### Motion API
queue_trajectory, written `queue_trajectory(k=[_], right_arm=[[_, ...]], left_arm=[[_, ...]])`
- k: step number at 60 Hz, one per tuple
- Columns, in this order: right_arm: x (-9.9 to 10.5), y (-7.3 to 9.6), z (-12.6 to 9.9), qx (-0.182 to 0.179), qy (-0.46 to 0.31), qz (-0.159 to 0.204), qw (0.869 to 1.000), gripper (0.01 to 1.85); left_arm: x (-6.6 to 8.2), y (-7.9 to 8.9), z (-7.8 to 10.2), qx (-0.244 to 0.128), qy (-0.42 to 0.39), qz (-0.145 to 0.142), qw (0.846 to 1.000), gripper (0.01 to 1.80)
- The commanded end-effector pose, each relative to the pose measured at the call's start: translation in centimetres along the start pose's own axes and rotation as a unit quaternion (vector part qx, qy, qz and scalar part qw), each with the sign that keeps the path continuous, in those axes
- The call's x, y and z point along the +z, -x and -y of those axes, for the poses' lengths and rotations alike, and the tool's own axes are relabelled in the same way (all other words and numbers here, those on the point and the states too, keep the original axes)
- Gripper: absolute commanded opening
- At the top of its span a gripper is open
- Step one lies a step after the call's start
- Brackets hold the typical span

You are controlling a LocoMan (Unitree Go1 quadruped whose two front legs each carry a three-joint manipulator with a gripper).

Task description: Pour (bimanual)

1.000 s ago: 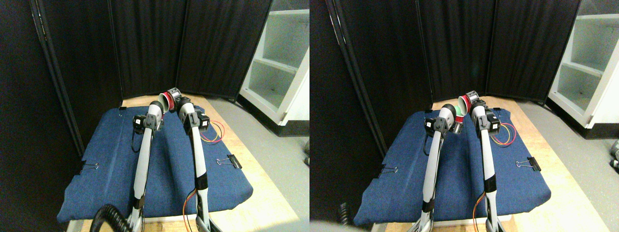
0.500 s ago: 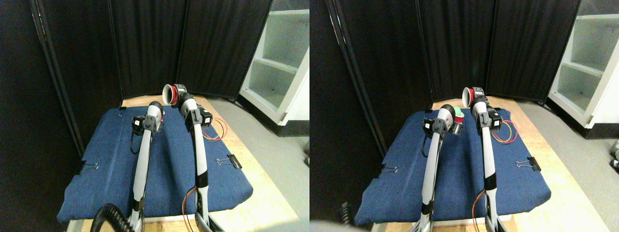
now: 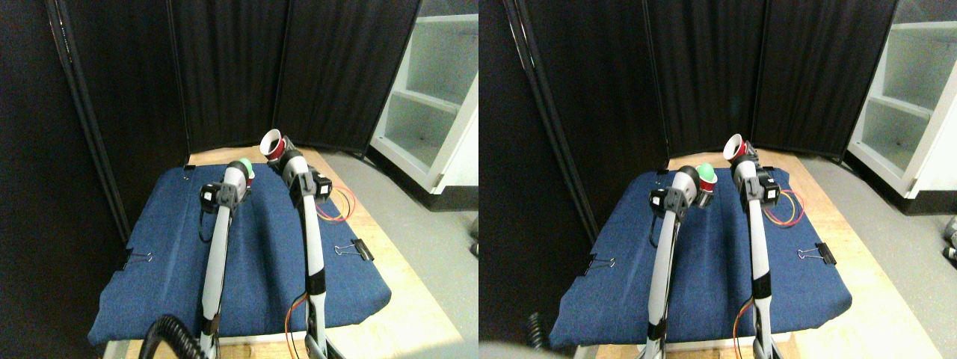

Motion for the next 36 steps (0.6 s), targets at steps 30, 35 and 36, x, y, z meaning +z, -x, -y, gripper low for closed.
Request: queue_trajectory(k=[30,35,36], right_arm=[[-1.3,-1.0,3.8,0.032,-0.105,0.063,0.992,0.06],[-1.3,-1.2,4.5,0.029,-0.118,0.064,0.990,0.04],[-1.3,-1.2,4.6,0.027,-0.123,0.066,0.990,0.04]], left_arm=[[1.4,-0.9,-3.0,-0.007,-0.063,0.064,0.996,0.01],[1.5,-1.4,-3.7,0.011,-0.061,0.088,0.994,0.01],[1.5,-1.5,-3.9,0.013,-0.058,0.090,0.994,0.01]])
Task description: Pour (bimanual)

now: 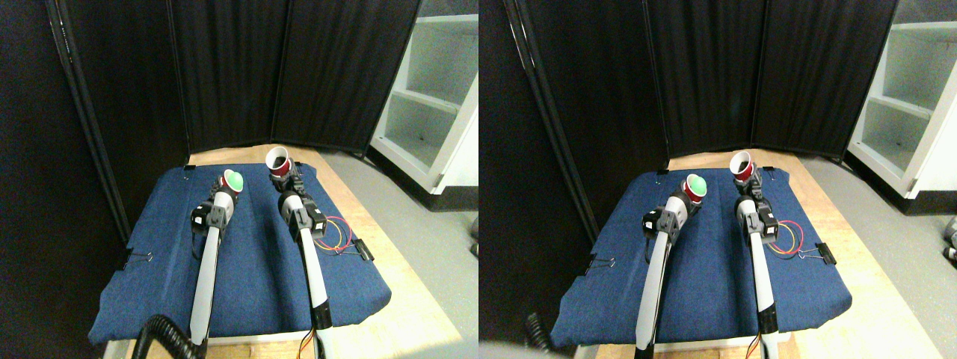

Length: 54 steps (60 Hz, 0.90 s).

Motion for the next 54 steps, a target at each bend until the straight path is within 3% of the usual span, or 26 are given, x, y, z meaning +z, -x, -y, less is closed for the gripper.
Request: queue_trajectory(k=[1,16,22,25,30,54], right_arm=[[0.2,-0.4,0.4,0.008,-0.028,0.009,1.000,0.04],[-0.1,-0.5,1.5,0.006,-0.029,0.016,0.999,0.03],[-0.4,-0.5,1.9,-0.004,-0.063,0.023,0.998,0.04],[-0.7,-0.5,2.2,-0.008,-0.074,0.023,0.997,0.05],[-1.3,-0.4,2.7,-0.017,-0.075,0.031,0.997,0.05],[-2.6,-1.0,3.6,-0.036,-0.082,0.028,0.996,0.05]], left_arm=[[0.3,-0.7,-0.1,-0.007,0.009,0.028,1.000,0.01],[0.0,-2.4,-2.2,0.017,0.019,0.065,0.998,0.01],[-0.2,-3.2,-3.0,0.023,0.031,0.087,0.995,0.01],[-0.3,-3.7,-3.5,0.029,0.041,0.117,0.992,0.01],[-0.3,-4.3,-4.1,0.033,0.059,0.138,0.988,0.01],[-0.8,-4.8,-4.8,0.038,0.133,0.178,0.974,0.01]])
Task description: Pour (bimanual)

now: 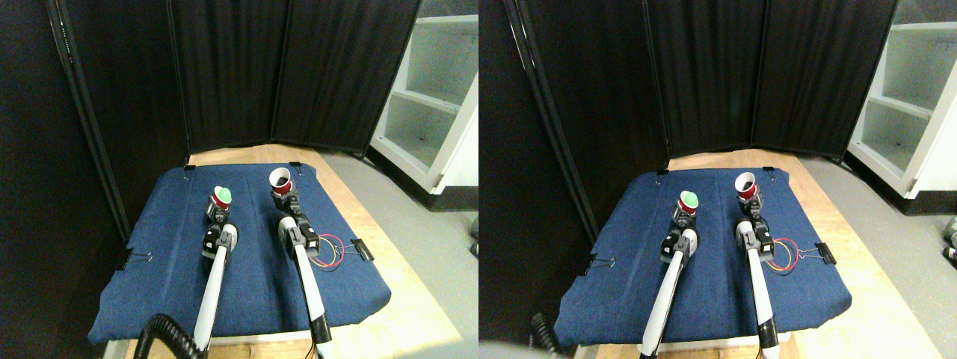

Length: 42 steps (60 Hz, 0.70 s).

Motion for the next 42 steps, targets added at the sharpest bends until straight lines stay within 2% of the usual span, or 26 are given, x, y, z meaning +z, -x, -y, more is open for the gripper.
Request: queue_trajectory(k=[1,12,28,42], right_arm=[[-0.4,-0.3,-0.5,0.019,-0.003,0.002,1.000,0.05],[-0.6,-0.7,-0.4,0.012,0.012,-0.003,1.000,0.06],[-0.9,-1.3,-0.1,0.009,-0.009,0.000,1.000,0.06],[-1.3,-1.8,0.1,0.007,-0.039,0.000,0.999,0.05]], left_arm=[[-0.1,0.0,0.3,-0.011,0.006,0.004,1.000,0.01],[0.2,0.3,0.9,-0.020,0.044,-0.021,0.999,0.01],[1.0,0.9,1.8,-0.030,0.094,-0.018,0.995,0.01],[2.0,1.2,2.0,-0.049,0.129,-0.030,0.990,0.01]])
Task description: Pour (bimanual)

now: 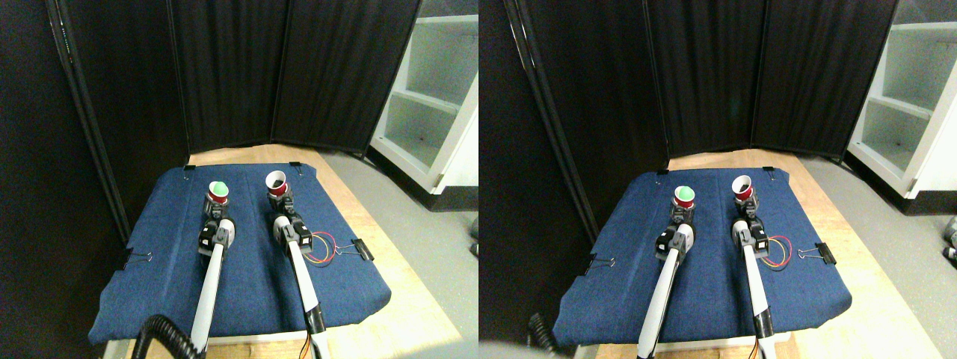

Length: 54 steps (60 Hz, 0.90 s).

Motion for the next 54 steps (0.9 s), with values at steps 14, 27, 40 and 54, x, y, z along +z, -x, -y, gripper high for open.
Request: queue_trajectory(k=[14,27,40,54], right_arm=[[-0.6,-1.0,-0.2,0.007,-0.072,0.026,0.997,0.05],[-0.7,-1.7,0.7,-0.006,-0.105,0.033,0.994,0.02],[-0.7,-2.2,1.3,-0.016,-0.099,0.039,0.994,0.02],[-0.7,-2.7,1.7,-0.033,-0.101,0.048,0.993,0.02]], left_arm=[[0.8,-0.3,0.5,-0.030,0.027,0.004,0.999,0.01],[0.6,-1.7,-0.3,-0.022,0.052,0.024,0.998,0.01],[0.4,-2.8,-0.9,-0.010,0.066,0.052,0.996,0.01],[0.6,-3.8,-0.8,-0.007,0.070,0.062,0.996,0.01]])
